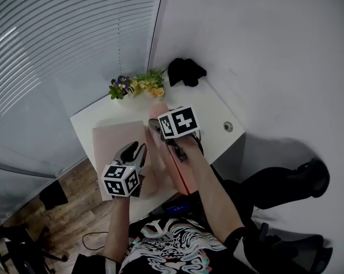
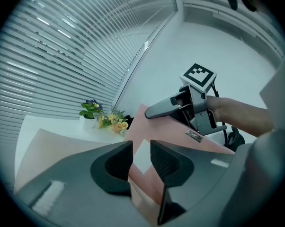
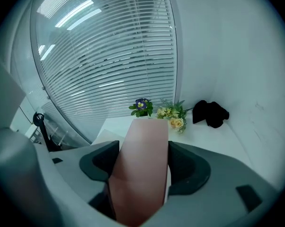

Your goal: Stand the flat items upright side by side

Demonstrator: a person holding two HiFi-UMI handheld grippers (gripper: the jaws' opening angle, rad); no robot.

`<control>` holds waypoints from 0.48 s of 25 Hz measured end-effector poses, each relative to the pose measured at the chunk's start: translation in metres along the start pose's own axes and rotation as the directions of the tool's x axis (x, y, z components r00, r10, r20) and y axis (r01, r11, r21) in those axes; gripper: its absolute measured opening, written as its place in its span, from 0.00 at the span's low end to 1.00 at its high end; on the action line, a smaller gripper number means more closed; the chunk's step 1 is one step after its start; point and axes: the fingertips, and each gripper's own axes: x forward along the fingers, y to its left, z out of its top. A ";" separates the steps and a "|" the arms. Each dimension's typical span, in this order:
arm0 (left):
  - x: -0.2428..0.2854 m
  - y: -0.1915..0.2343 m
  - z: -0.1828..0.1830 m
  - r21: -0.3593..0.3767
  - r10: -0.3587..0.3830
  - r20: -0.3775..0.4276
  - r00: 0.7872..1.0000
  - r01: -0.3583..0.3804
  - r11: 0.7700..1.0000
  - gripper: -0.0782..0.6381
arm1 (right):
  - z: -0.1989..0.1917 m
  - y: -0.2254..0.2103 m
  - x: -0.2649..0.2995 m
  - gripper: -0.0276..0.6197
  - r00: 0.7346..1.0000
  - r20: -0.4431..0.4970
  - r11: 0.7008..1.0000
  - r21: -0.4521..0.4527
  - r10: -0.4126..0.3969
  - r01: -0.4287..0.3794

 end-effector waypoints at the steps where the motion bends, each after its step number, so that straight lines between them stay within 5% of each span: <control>1: 0.000 -0.001 0.000 0.001 -0.002 -0.001 1.000 0.002 1.000 0.27 | 0.000 -0.003 -0.002 0.54 1.000 0.005 1.000 0.006 -0.004 0.004; 12: -0.004 -0.001 0.002 0.011 -0.009 -0.001 1.000 0.009 1.000 0.27 | 0.009 -0.014 -0.029 0.54 0.994 0.092 0.998 0.035 -0.061 0.058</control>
